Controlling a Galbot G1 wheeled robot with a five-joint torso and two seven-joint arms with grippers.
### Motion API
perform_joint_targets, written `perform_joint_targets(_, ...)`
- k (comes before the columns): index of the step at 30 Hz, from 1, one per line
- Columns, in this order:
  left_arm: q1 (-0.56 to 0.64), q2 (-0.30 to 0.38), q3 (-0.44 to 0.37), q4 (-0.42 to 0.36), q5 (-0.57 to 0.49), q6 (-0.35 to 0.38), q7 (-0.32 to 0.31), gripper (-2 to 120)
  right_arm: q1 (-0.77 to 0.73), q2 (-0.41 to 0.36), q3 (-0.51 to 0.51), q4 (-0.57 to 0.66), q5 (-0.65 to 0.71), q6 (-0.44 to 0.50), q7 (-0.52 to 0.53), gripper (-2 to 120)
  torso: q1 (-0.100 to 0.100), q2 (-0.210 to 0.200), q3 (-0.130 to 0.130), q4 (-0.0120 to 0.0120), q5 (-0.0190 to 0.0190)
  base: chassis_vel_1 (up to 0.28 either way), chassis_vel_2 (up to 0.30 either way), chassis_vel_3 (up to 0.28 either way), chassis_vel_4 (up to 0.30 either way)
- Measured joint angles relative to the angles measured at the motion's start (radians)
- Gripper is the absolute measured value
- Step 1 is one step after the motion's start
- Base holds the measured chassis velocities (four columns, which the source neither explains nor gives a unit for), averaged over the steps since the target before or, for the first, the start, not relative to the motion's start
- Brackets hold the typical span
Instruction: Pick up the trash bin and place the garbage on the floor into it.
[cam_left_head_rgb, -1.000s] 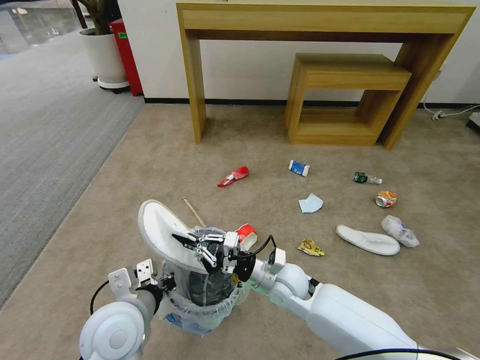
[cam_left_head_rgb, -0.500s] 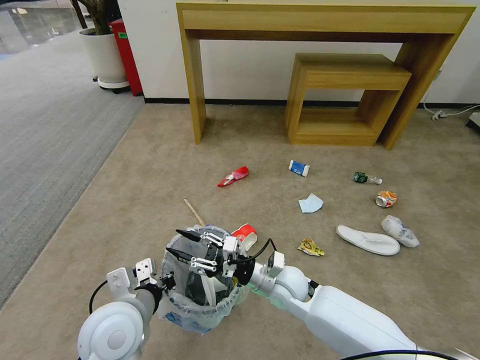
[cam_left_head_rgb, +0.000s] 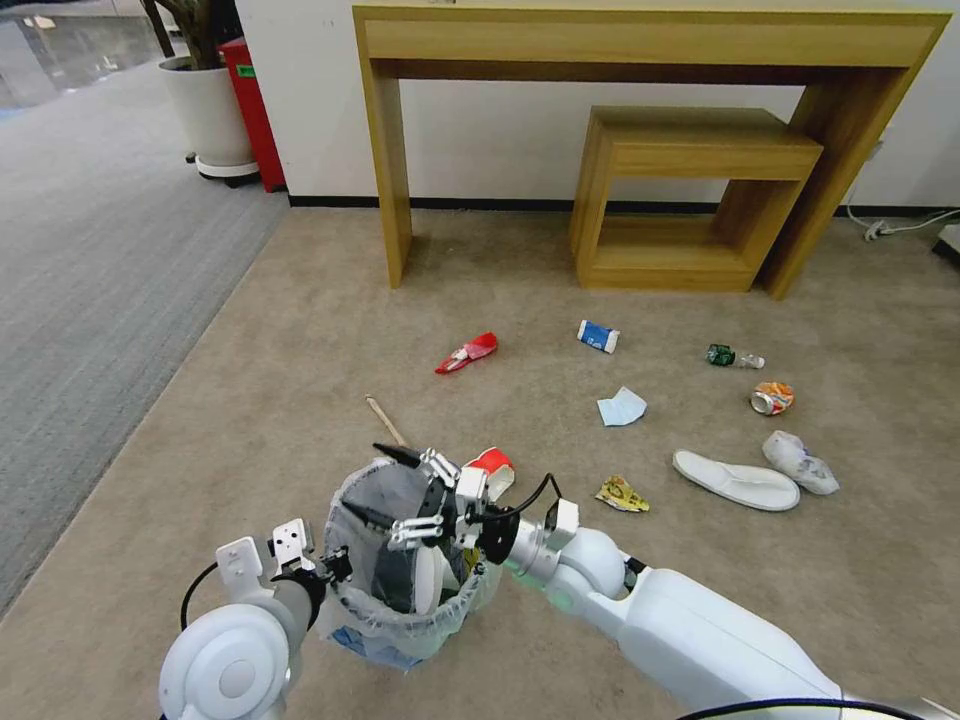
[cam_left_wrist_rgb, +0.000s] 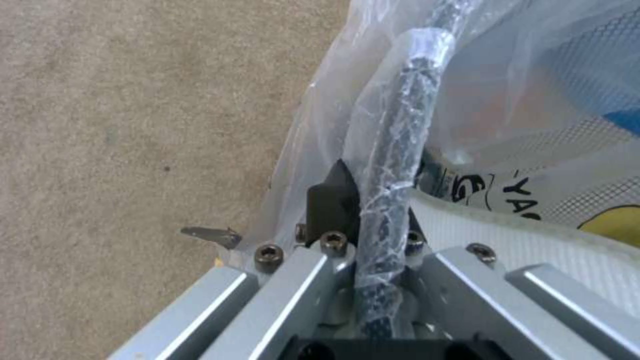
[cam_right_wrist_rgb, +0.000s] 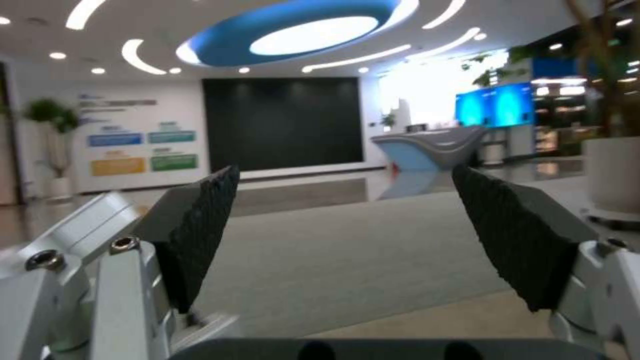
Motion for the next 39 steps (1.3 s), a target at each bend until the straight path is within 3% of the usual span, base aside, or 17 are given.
perform_joint_targets(11, 0.001, 0.013, -0.051, 0.02, -0.003, -0.003, 0.009, 0, -0.045, -0.047, 0.136, 0.062, 0.013, -0.034, 0.132, 90, 0.0, 0.0, 0.0, 0.0, 0.0, 0.0, 0.0, 0.0, 0.0)
perform_joint_targets(25, 0.012, 0.017, -0.093, 0.031, -0.007, -0.005, 0.011, 0, -0.176, -0.074, 0.302, 0.125, -0.002, -0.051, 0.221, 99, 0.0, 0.0, 0.0, 0.0, 0.0001, 0.0, 0.0, 0.0, 0.0)
perform_joint_targets(39, -0.003, 0.059, -0.151, 0.058, -0.028, -0.01, 0.011, 0, -0.434, -0.141, 0.626, 0.152, -0.116, -0.114, 0.397, 100, 0.0, 0.0, 0.0, -0.0002, -0.0003, 0.0, 0.0, 0.0, 0.0)
